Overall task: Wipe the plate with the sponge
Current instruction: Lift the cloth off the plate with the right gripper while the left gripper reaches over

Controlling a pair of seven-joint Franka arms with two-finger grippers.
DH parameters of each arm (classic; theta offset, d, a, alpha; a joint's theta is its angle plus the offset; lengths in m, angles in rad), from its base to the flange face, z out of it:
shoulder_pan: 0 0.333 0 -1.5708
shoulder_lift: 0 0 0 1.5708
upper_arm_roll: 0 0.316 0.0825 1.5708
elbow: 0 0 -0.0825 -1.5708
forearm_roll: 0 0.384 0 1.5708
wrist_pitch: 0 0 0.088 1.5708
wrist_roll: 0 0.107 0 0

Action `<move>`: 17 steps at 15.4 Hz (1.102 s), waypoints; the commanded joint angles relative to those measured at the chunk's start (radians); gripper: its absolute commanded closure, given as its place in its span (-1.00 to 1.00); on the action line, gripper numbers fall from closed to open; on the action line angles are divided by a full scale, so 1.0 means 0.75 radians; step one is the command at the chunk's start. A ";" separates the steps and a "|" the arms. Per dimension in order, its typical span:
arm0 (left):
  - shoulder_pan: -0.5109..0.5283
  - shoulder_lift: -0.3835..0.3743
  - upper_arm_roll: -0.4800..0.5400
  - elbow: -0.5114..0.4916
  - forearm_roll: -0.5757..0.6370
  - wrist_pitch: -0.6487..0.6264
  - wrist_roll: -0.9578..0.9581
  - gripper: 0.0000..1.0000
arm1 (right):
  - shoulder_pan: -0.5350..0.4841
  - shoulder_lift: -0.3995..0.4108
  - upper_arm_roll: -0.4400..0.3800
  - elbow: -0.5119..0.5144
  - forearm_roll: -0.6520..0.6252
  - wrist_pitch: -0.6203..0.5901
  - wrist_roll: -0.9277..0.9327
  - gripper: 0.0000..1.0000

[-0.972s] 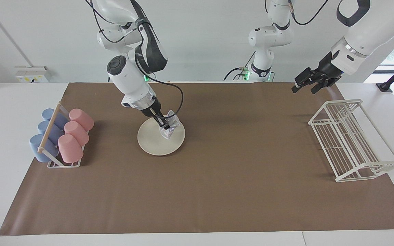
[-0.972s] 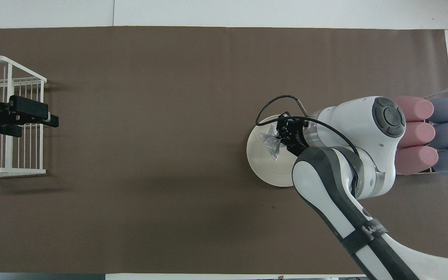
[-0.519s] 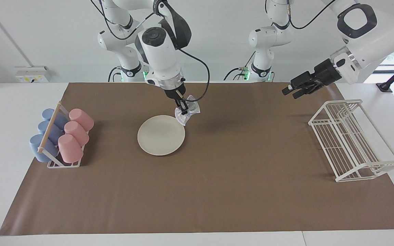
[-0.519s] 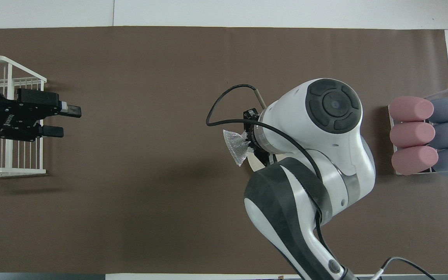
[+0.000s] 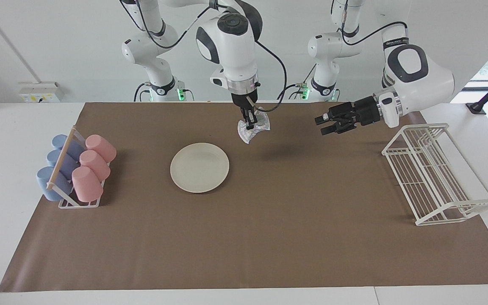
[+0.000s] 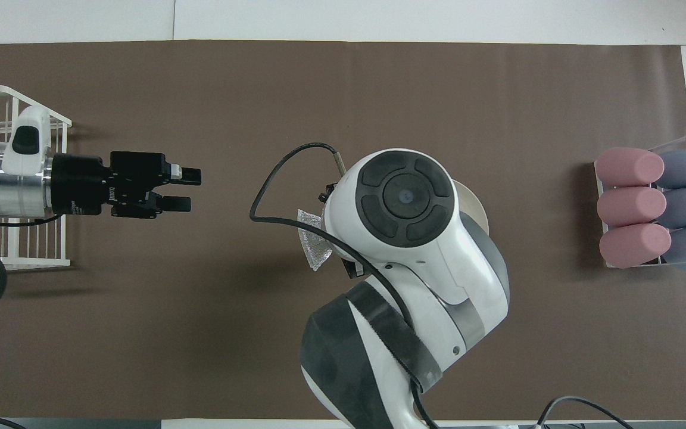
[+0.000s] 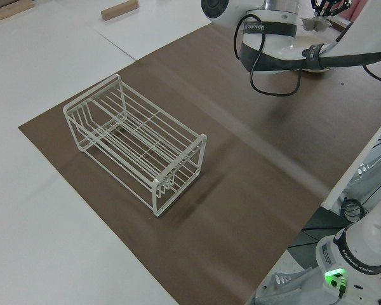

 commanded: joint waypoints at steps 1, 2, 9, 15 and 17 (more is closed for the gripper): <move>-0.076 0.054 0.015 -0.002 -0.093 0.026 0.059 -1.00 | -0.030 0.070 -0.002 0.146 -0.040 -0.103 0.031 1.00; -0.094 0.062 0.015 -0.008 -0.109 0.023 0.061 -1.00 | -0.030 0.072 -0.004 0.148 -0.045 -0.103 0.031 1.00; -0.192 0.114 0.009 0.049 -0.193 0.030 0.006 -1.00 | -0.030 0.103 -0.004 0.150 -0.075 -0.083 0.025 1.00; -0.301 0.116 0.011 0.047 -0.193 0.130 0.006 -1.00 | -0.020 0.103 -0.004 0.148 -0.077 -0.066 0.025 1.00; -0.299 0.116 0.011 0.049 -0.179 0.118 0.002 -0.97 | -0.022 0.103 -0.006 0.148 -0.077 -0.066 0.025 1.00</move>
